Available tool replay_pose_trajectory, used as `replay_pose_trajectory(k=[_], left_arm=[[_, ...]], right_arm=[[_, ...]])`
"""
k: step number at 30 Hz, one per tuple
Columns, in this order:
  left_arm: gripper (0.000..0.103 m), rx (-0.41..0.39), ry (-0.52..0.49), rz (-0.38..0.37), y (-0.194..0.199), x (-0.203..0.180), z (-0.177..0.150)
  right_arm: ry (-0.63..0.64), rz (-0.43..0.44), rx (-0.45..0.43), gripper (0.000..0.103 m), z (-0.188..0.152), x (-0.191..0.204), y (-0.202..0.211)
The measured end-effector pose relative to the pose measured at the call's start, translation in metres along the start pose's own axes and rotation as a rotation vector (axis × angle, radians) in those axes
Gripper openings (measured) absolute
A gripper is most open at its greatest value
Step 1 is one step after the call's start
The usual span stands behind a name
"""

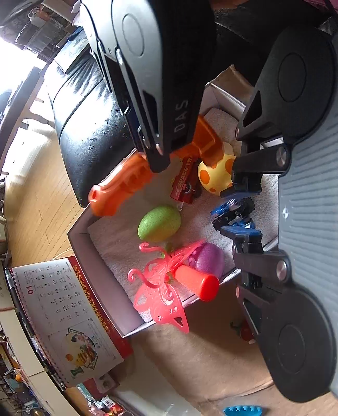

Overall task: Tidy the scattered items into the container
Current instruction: 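Lower both tools into the white box and open them to release axe and robot, then withdraw both open tools from the box toward the red chili pepper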

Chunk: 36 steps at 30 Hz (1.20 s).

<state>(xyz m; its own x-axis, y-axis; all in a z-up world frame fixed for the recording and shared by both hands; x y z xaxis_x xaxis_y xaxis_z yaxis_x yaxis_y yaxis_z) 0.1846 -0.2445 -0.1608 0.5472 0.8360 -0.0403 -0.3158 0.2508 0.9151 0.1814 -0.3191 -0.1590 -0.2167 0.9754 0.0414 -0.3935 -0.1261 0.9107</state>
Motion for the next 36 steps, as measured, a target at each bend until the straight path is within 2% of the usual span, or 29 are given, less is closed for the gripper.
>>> replay_pose_trajectory(k=[1, 3, 5, 10, 12, 16, 18, 22, 24, 30, 36], left_arm=[[0.025, -0.001, 0.0, 0.005, 0.001, 0.002, -0.001], [0.026, 0.002, -0.004, 0.014, 0.002, 0.006, -0.003], [0.029, 0.001, -0.006, 0.027, 0.004, 0.011, -0.006], [0.03, 0.0, 0.01, 0.061, 0.01, 0.034, -0.017], [0.034, -0.003, 0.017, 0.085, 0.015, 0.047, -0.023], [0.038, -0.011, 0.039, 0.13, 0.028, 0.077, -0.039], [0.047, -0.015, 0.06, 0.143, 0.036, 0.096, -0.051], [0.055, -0.027, 0.089, 0.207, 0.055, 0.137, -0.077], [0.062, -0.034, 0.116, 0.237, 0.064, 0.16, -0.092], [0.066, -0.034, 0.222, 0.324, 0.081, 0.232, -0.144], [0.066, 0.004, 0.293, 0.375, 0.078, 0.284, -0.191]], right_arm=[[0.0, -0.013, -0.006, 0.028, 0.001, 0.001, -0.001], [0.012, -0.036, -0.014, 0.051, 0.003, 0.003, -0.002], [0.024, -0.039, -0.019, 0.052, 0.002, 0.006, 0.0], [0.099, -0.068, -0.055, 0.054, -0.003, 0.029, 0.013], [0.144, -0.086, -0.074, 0.062, -0.005, 0.043, 0.019], [0.231, -0.116, -0.115, 0.067, -0.009, 0.075, 0.03], [0.263, -0.107, -0.128, 0.073, -0.012, 0.094, 0.033], [0.325, -0.063, -0.122, 0.082, -0.021, 0.136, 0.033], [0.356, -0.038, -0.12, 0.089, -0.028, 0.16, 0.03], [0.404, 0.029, -0.065, 0.093, -0.041, 0.221, -0.008], [0.24, 0.083, 0.065, 0.093, -0.031, 0.242, -0.075]])
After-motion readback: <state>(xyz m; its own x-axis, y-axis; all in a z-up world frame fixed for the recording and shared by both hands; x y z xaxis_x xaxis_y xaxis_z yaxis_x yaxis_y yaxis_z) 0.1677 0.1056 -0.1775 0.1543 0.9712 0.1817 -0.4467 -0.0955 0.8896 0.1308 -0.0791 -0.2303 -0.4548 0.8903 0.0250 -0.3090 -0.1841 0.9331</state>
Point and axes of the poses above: each gripper's, at about its wrist camera, not at the fingertips, and y roughly against the way its jaws point, x to its left, z to its top, the point moved 1 cm from there along -y, roughly the way its jaws point, and after that the axes turned 1 degree about -y, right-handed, at the moved point
